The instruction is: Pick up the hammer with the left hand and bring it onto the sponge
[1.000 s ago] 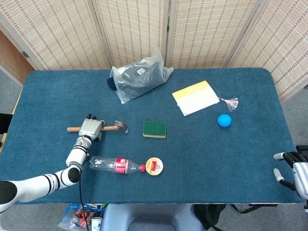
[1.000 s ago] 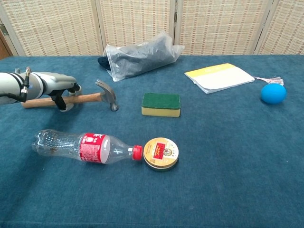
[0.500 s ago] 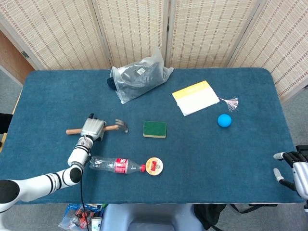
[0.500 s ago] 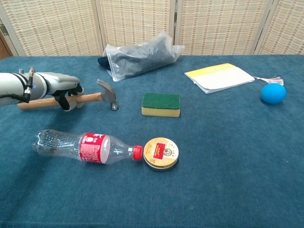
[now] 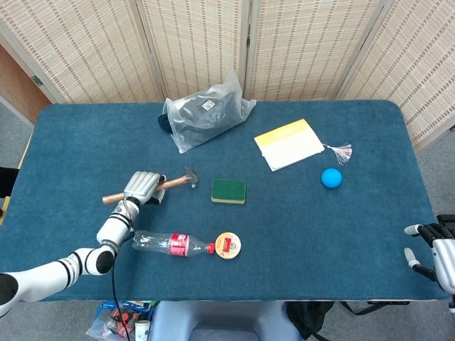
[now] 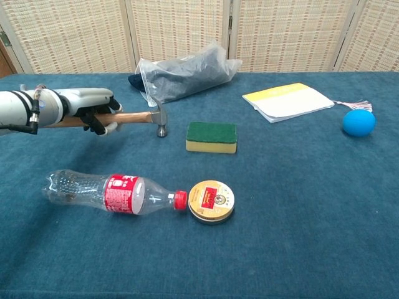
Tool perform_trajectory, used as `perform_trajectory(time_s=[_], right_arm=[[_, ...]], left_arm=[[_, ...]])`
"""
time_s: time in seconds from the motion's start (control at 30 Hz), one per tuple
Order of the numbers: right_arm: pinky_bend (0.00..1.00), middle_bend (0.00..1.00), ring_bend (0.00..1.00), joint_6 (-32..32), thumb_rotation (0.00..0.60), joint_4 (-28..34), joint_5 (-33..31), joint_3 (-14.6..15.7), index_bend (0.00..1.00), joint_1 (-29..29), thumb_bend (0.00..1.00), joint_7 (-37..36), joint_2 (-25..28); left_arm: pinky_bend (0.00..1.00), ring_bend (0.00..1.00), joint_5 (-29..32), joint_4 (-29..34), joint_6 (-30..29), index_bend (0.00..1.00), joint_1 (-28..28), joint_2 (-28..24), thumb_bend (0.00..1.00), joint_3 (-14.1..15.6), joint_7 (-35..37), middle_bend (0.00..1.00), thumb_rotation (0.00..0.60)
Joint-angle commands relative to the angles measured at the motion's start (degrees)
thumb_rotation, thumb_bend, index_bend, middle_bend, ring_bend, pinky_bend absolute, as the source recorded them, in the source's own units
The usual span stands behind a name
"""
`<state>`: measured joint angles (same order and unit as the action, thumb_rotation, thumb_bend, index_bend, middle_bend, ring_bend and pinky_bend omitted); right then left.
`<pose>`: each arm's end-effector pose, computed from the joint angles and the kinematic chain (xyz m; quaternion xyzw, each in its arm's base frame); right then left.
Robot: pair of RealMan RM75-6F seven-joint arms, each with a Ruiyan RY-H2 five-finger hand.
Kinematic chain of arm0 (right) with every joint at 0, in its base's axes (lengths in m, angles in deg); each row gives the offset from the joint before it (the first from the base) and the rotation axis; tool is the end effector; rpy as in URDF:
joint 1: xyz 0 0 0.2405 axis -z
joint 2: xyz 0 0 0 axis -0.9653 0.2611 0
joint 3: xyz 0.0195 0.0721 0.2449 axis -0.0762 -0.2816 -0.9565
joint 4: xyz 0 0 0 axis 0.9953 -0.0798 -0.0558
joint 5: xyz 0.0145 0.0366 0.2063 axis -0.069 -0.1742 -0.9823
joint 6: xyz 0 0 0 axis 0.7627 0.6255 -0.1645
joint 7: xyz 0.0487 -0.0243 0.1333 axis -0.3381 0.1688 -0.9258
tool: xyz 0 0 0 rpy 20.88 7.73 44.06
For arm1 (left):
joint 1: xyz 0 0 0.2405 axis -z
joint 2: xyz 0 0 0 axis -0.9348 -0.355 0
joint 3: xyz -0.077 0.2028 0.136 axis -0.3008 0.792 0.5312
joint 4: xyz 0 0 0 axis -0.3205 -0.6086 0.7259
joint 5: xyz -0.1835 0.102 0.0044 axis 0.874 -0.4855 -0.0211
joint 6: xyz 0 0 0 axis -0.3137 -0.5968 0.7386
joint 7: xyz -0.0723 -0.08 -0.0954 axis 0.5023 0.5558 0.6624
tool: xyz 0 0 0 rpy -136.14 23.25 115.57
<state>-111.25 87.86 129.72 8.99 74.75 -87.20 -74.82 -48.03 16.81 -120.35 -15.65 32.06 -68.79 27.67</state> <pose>-0.3266 -0.1516 0.1915 0.5821 -0.4005 0.3531 0.6133 -0.1718 0.4241 -0.0117 -0.7316 -0.4322 -0.2874 0.4420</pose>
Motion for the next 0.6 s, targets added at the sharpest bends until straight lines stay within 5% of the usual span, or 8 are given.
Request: perform_trajectory(time_s=[0.03, 0.33, 0.6], right_arm=[[0.3, 0.42, 0.29, 0.1, 0.6, 0.2, 0.0, 0.0, 0.37, 0.0, 0.35, 0.2, 0.0], [0.3, 0.42, 0.29, 0.9, 0.6, 0.9, -0.2, -0.1, 0.37, -0.6, 0.35, 1.2, 0.0], [0.3, 0.43, 0.29, 1.1, 0.6, 1.2, -0.4, -0.1, 0.37, -0.6, 0.35, 1.8, 0.0]], left_arm=[[0.83, 0.77, -13.1, -1.4, -1.4, 0.71, -3.3, -0.6, 0.58, -2.1, 13.8, 0.89, 0.6], [0.93, 0.86, -29.8, -3.1, -9.2, 0.72, -4.1, -0.1, 0.58, -1.0, 33.8, 0.91, 0.6], [0.93, 0.86, -35.8, -4.3, -9.9, 0.72, -1.3, 1.5, 0.58, 1.1, 39.7, 0.92, 0.6]])
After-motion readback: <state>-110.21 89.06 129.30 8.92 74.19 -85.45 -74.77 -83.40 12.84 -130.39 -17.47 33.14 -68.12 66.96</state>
